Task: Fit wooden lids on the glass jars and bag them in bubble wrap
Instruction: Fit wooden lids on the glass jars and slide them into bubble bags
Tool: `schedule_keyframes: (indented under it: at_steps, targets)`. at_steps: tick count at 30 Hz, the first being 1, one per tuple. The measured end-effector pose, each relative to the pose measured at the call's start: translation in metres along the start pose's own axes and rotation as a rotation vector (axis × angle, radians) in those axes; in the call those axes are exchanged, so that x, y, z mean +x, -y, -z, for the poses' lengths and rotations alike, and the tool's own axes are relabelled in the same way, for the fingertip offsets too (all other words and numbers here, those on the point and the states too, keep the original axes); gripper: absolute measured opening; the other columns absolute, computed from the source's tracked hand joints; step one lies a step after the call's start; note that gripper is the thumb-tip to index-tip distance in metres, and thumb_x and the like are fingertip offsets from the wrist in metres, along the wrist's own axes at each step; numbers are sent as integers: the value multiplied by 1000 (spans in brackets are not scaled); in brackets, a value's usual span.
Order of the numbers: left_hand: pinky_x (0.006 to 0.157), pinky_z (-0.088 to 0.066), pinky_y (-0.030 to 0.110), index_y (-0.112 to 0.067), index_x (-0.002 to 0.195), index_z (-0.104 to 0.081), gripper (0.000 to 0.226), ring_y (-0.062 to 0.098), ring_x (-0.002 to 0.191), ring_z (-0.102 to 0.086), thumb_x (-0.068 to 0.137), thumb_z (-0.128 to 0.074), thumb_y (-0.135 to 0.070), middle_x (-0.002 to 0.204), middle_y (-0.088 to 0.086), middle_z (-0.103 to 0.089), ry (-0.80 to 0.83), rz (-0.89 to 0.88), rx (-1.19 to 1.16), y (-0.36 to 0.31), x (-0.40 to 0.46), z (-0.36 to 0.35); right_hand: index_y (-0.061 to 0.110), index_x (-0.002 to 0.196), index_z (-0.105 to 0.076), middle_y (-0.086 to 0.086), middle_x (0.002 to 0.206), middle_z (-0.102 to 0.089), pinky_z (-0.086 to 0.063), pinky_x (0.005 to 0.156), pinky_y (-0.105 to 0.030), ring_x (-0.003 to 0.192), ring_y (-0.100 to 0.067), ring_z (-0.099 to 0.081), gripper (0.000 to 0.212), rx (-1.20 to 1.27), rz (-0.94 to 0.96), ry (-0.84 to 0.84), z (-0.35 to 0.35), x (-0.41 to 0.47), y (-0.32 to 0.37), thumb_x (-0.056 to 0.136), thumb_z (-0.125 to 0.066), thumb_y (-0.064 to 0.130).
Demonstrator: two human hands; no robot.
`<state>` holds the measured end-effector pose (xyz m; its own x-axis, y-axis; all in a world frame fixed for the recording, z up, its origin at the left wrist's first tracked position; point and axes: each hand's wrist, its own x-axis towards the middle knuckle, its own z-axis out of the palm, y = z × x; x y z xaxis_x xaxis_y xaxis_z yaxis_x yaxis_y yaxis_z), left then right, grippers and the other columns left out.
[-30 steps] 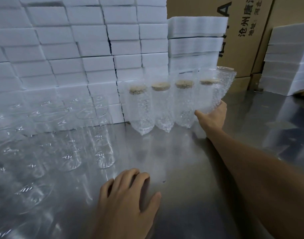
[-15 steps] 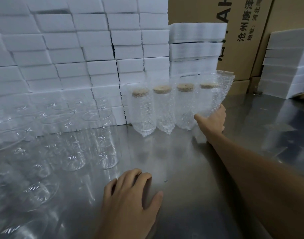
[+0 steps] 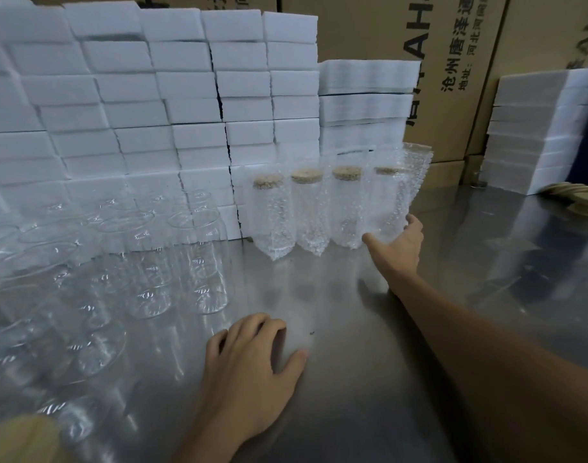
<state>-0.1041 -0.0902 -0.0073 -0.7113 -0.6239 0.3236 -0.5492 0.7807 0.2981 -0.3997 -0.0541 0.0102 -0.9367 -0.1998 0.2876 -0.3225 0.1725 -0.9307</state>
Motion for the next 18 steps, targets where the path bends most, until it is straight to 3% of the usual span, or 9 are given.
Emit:
schedule_keyframes:
  at_steps: [9, 15, 18]
  targets:
    - [86, -31, 24, -28, 93, -59, 25, 10, 98, -52, 84, -61, -51, 98, -17, -50, -101, 8, -135, 0, -5, 3, 19, 142, -41, -2, 141, -47, -42, 110, -46, 131, -22, -48, 74, -2, 75, 148, -9, -94, 22, 80, -76, 38]
    - [85, -41, 24, -23, 105, -62, 25, 10, 100, -53, 85, -65, -38, 102, -13, -53, -123, 84, -258, -1, -27, 9, 25, 136, -44, 5, 134, -50, -46, 104, -41, 124, -15, -50, 72, 84, 71, 313, -19, -167, 43, 72, -69, 46]
    - [74, -38, 11, -25, 103, -61, 19, 1, 93, -56, 85, -67, -29, 101, -14, -57, -165, 149, -380, -2, -44, 16, 33, 131, -43, 12, 127, -51, -47, 98, -34, 119, -8, -51, 71, 144, 64, 412, -24, -203, 53, 66, -64, 51]
